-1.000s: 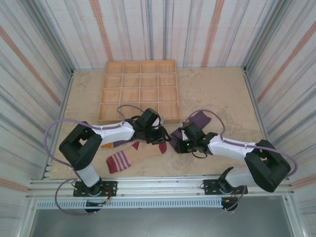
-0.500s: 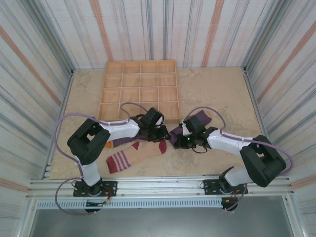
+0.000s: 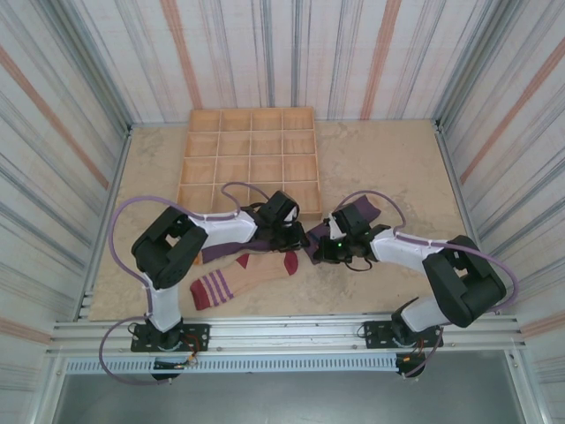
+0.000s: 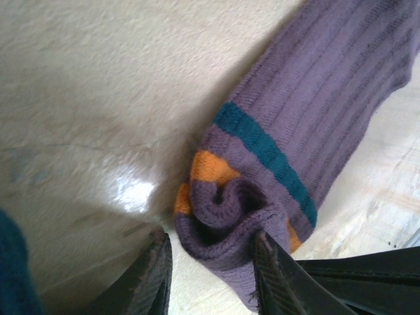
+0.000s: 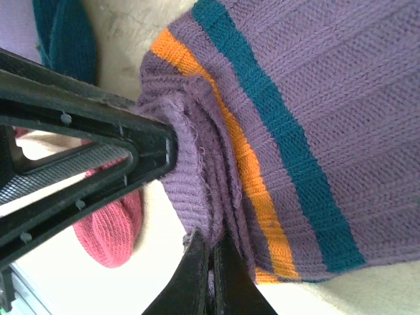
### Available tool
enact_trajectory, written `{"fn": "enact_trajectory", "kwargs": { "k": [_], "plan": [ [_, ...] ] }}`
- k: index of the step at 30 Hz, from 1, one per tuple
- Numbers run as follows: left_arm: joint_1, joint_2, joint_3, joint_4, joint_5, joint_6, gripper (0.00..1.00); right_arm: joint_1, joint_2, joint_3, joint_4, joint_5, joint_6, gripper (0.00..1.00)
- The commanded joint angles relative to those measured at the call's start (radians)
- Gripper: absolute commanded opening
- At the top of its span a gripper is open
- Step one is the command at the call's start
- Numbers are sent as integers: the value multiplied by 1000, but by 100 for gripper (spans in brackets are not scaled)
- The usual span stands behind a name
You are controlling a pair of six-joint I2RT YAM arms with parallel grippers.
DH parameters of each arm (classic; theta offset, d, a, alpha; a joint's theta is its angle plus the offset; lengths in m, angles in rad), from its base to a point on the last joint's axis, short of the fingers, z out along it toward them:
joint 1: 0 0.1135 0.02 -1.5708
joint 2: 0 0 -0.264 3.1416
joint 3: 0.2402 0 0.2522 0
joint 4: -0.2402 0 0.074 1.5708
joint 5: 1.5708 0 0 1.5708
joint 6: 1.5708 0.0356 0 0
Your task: Roll the socks
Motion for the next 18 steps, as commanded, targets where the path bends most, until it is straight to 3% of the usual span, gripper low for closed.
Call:
{"fn": "enact_trajectory", "kwargs": {
  "k": [1, 6, 13, 18],
  "plan": [
    [-16, 27, 16, 2, -31, -29, 39, -23, 23, -13, 30, -32, 25, 0],
    [-18, 47, 11, 17, -34, -66, 38, -51, 28, -23, 56, -52, 43, 0],
    [-13, 69, 39, -22, -63, -62, 24, -76, 14, -40, 68, -64, 47, 1],
    [1, 85, 73, -66, -61, -37, 8, -82, -24, -48, 39, -38, 26, 18]
  ]
}}
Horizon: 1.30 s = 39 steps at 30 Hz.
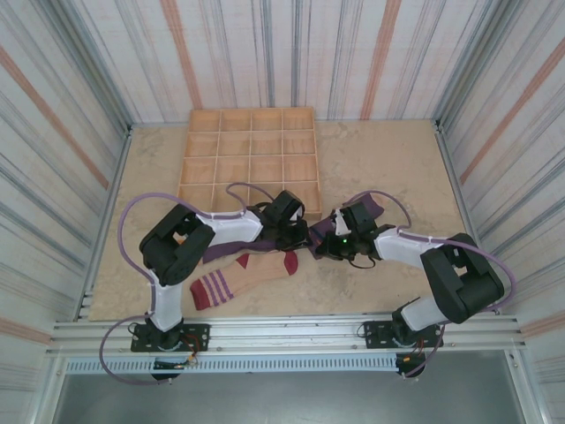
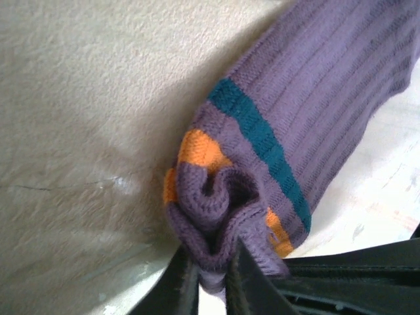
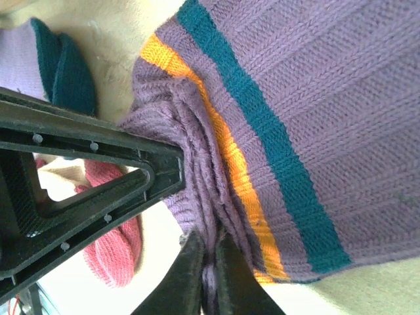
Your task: Roll the socks
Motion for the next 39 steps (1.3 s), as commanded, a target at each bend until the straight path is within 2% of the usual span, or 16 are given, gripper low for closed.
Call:
{"fn": "enact_trajectory", "kwargs": {
  "k": [1, 3, 6, 10, 15, 21, 27, 39],
  "plan": [
    [15, 38, 38, -102, -35, 35, 7, -6, -52, -15, -54, 28, -10, 23],
    [21, 36, 54, -128, -24, 50, 6, 8, -101, -8, -100, 71, -38, 39],
    [23, 11, 77, -174, -7, 72, 4, 79, -204, 18, -209, 235, -82, 56],
    [26, -13, 121, -266, 22, 102, 0, 239, -316, 39, -295, 505, -142, 65],
    [40, -16, 162, -337, 89, 124, 0, 452, -347, 24, -299, 814, -203, 67],
    [41, -13, 200, -395, 119, 140, 0, 611, -213, 52, -246, 1041, -252, 63],
    [43, 9, 216, -410, 140, 143, 0, 707, -21, 111, -174, 1221, -319, 53],
    [47, 29, 221, -417, 166, 150, 0, 759, 260, 211, -137, 1438, -365, 46]
  ]
}}
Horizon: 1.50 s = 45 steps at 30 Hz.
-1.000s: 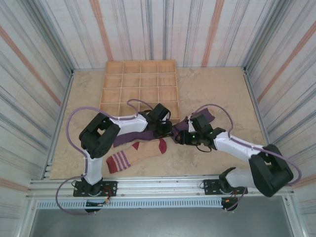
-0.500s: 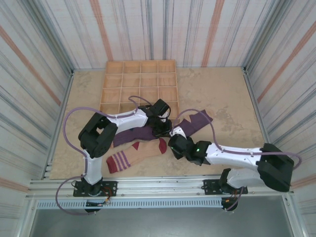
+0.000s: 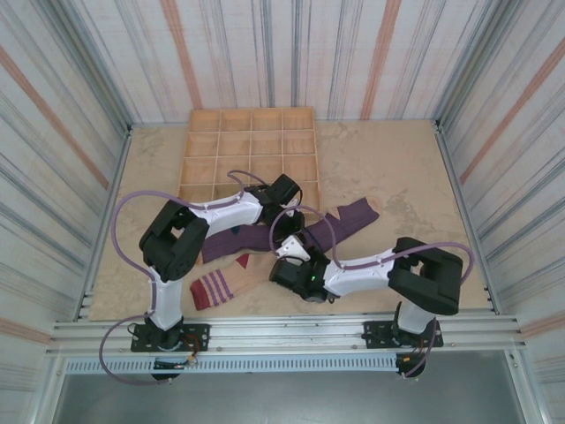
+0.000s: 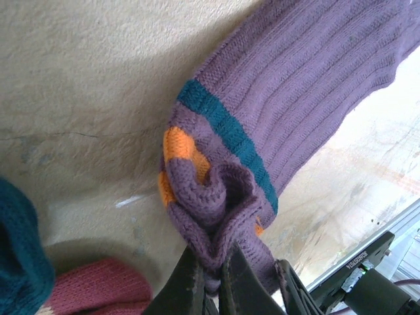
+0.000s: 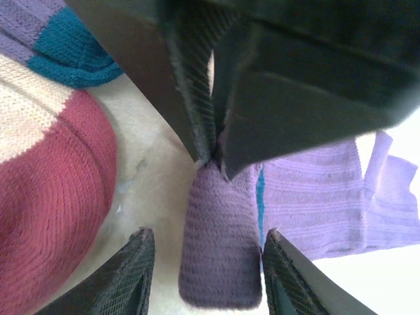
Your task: Roll the socks
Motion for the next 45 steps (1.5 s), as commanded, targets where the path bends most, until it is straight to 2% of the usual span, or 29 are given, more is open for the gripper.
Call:
{"fn": "enact_trajectory", "kwargs": {
  "k": [1, 4, 6, 7, 8, 9, 10, 12, 17, 22, 26, 29, 38, 45],
  "plan": [
    [-11, 15, 29, -36, 49, 28, 0, 4, 66, 48, 11, 101, -20, 45],
    [-11, 16, 28, -37, 54, 31, 0, 4, 110, 74, 6, 125, -16, 39],
    [-11, 14, 25, -35, 55, 33, 0, 1, 120, 82, 2, 123, -8, 30],
    [-11, 12, 24, -33, 56, 33, 0, -2, 122, 85, -5, 119, 1, 22],
    [-11, 11, 23, -27, 59, 36, 3, -6, 121, 88, -17, 115, 16, 10],
    [-11, 9, 19, -21, 60, 38, 6, -12, 119, 93, -35, 104, 32, 3],
    [-11, 5, 15, -11, 62, 42, 12, -21, 111, 93, -46, 79, 44, 0],
    [-9, -7, 2, 16, 68, 44, 21, -40, 84, 78, -50, 14, 62, 0],
    [-1, -58, -17, 44, 72, 55, 51, -161, -56, -24, 11, -322, 88, 0],
    [0, -121, -51, 100, 75, 57, 64, -334, -173, -122, 75, -698, 130, 0],
    [7, -146, -100, 152, 50, 47, 66, -466, -202, -163, 106, -913, 156, 0],
    [21, -136, -129, 161, 50, 33, 65, -525, -175, -160, 98, -994, 161, 0],
    [35, -131, -167, 161, 39, 30, 61, -535, -157, -161, 96, -989, 196, 0],
    [44, -138, -193, 195, 26, 21, 59, -591, -160, -167, 131, -1117, 204, 0]
  ]
}}
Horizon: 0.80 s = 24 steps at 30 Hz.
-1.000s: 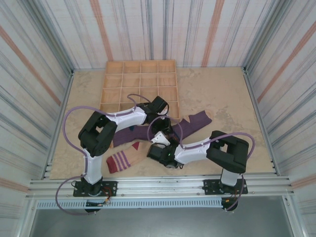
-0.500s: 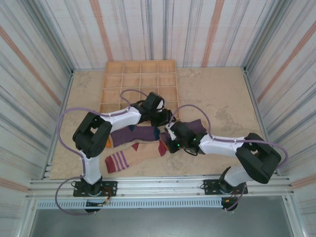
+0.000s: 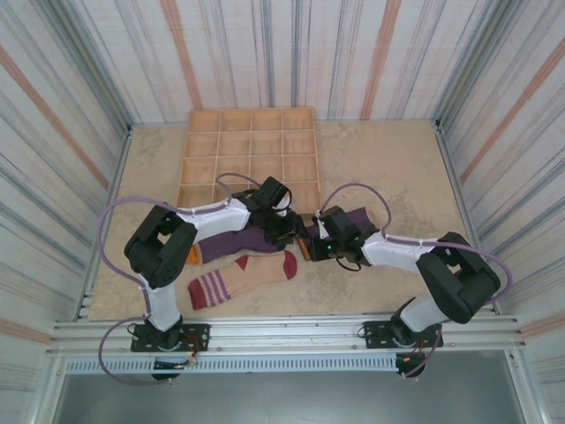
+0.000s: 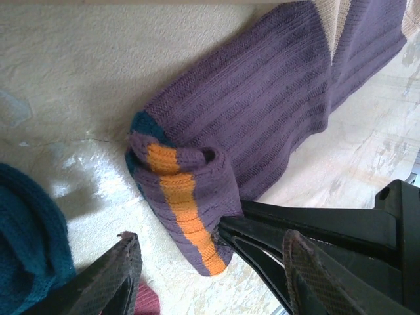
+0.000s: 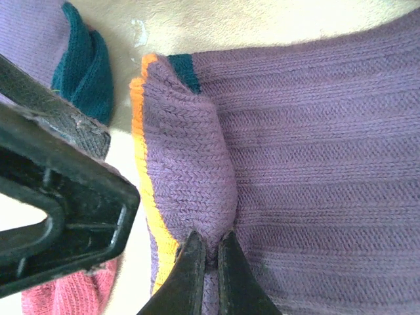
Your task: Roll the socks
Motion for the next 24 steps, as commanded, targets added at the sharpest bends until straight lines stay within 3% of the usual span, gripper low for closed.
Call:
{"fn": "enact_trajectory", "kwargs": {
  "k": [1, 6, 16, 20, 24],
  "plan": [
    [11, -40, -50, 41, 1, -1, 59, -34, 33, -31, -57, -96, 28, 0],
    [11, -7, -69, 137, -4, -32, 55, -111, 64, -35, -36, -227, 44, 0],
    [-12, 61, -31, 144, -53, -52, 45, -180, 95, -70, 32, -299, 90, 0],
    [-13, 77, -39, 140, -72, -71, 37, -218, 99, -90, 88, -351, 112, 0],
    [-15, 105, -20, 140, -71, -76, 22, -230, 84, -105, 111, -359, 109, 11]
  ]
}}
